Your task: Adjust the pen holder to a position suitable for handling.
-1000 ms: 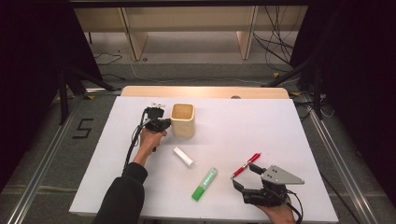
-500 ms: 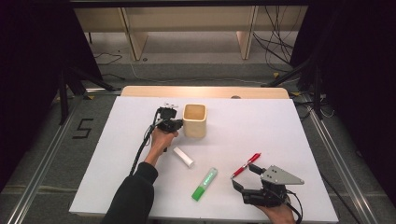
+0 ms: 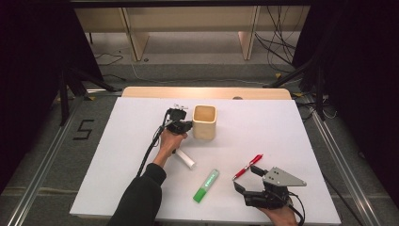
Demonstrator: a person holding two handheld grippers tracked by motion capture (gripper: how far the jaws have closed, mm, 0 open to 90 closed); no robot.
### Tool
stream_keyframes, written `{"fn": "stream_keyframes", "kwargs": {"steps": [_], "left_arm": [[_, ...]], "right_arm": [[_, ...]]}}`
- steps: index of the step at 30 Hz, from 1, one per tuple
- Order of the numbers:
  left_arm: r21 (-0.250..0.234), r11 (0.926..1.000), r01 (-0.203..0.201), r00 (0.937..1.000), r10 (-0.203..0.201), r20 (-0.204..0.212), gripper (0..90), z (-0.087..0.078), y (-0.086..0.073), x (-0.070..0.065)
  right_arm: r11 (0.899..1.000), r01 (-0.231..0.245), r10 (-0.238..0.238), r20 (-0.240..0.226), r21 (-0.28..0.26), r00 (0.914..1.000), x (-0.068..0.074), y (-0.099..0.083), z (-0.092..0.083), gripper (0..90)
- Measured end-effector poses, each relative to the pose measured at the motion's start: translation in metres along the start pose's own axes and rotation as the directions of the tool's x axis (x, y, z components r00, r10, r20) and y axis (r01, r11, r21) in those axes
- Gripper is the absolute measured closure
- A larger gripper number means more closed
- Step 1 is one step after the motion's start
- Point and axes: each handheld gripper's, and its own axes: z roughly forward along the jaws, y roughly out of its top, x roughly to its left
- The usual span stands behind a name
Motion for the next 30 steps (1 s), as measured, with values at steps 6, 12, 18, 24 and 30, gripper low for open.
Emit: {"fn": "stream_keyframes", "kwargs": {"steps": [6,12,18,24,30], "left_arm": [[0.0,1.0,0.007,1.0,-0.007,0.002,89.4,0.002,0.0,-0.002],[0.021,0.9998,-0.005,1.0,0.005,0.003,89.4,0.002,-0.001,-0.005],[0.029,0.9994,-0.018,0.9998,0.018,-0.001,89.3,0.001,-0.002,-0.007],[0.033,0.9993,-0.02,0.9998,0.02,0.007,89.3,0.0,-0.002,-0.006],[0.034,0.9987,-0.037,0.9993,0.037,0.008,85.7,-0.009,-0.003,-0.001]], "right_arm": [[1.0,0.0,0.0,0.0,0.002,1.0,0.001,0.0,0.0,19.2],[1.0,-0.001,0.001,0.002,0.003,1.0,0.001,0.0,0.0,19.2],[1.0,0.001,-0.001,0.003,0.003,1.0,0.001,0.0,0.0,19.2],[1.0,0.002,-0.002,0.004,0.002,1.0,0.001,0.0,0.0,19.2],[1.0,0.006,-0.006,0.005,0.0,1.0,0.0,0.0,-0.001,19.2]]}}
